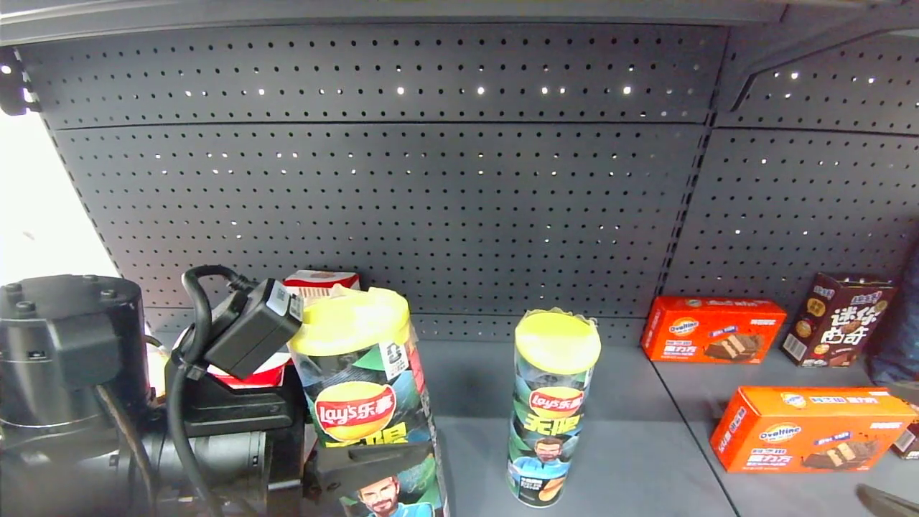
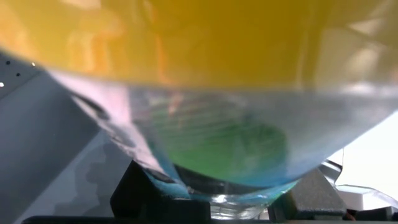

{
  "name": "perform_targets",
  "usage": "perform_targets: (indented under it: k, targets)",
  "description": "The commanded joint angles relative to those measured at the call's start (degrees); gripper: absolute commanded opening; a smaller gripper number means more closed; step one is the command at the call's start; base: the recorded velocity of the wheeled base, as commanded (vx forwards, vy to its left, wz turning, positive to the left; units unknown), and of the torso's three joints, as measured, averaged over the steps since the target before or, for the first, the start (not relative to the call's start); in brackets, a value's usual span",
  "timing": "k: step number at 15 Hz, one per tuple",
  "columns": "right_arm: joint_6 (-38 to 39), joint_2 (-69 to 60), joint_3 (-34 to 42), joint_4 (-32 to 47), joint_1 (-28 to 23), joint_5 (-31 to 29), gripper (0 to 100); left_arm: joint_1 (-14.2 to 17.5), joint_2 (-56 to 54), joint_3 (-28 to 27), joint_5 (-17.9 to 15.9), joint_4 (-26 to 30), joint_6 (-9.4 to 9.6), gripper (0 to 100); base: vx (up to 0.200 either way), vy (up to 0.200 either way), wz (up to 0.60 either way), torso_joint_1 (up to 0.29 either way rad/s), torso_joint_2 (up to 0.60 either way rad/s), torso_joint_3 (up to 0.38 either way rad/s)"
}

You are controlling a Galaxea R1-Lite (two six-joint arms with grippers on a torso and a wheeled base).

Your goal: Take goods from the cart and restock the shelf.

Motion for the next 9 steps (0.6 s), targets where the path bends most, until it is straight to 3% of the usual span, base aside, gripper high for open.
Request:
perform_targets:
  k: [1, 2, 3, 5, 9]
  targets:
    - [0.97, -21.68, 4.82, 10.9, -2.8, -9.8, 100, 0.08, 0.2, -0.26, -0.01, 0.01, -0.04, 0, 0.0, 0.0, 0.0, 0.0, 0.0, 0.0]
    - [1.85, -25.55, 5.79, 13.27, -6.67, -9.8, 100, 0.08, 0.28, -0.17, -0.01, 0.01, 0.05, 0, 0.0, 0.0, 0.0, 0.0, 0.0, 0.0]
    - [1.85, -25.55, 5.79, 13.27, -6.67, -9.8, 100, 0.08, 0.28, -0.17, -0.01, 0.01, 0.05, 0, 0.0, 0.0, 0.0, 0.0, 0.0, 0.0]
    - [4.67, -31.44, 9.56, 14.24, -14.76, -9.71, 100, 0.08, 0.28, -0.09, -0.01, 0.1, 0.05, 0, 0.0, 0.0, 0.0, 0.0, 0.0, 0.0]
    - [6.42, -34.17, 12.38, 13.8, -18.98, -10.59, 100, 0.08, 0.11, 0.0, 0.08, 0.01, 0.05, 0, 0.0, 0.0, 0.0, 0.0, 0.0, 0.0]
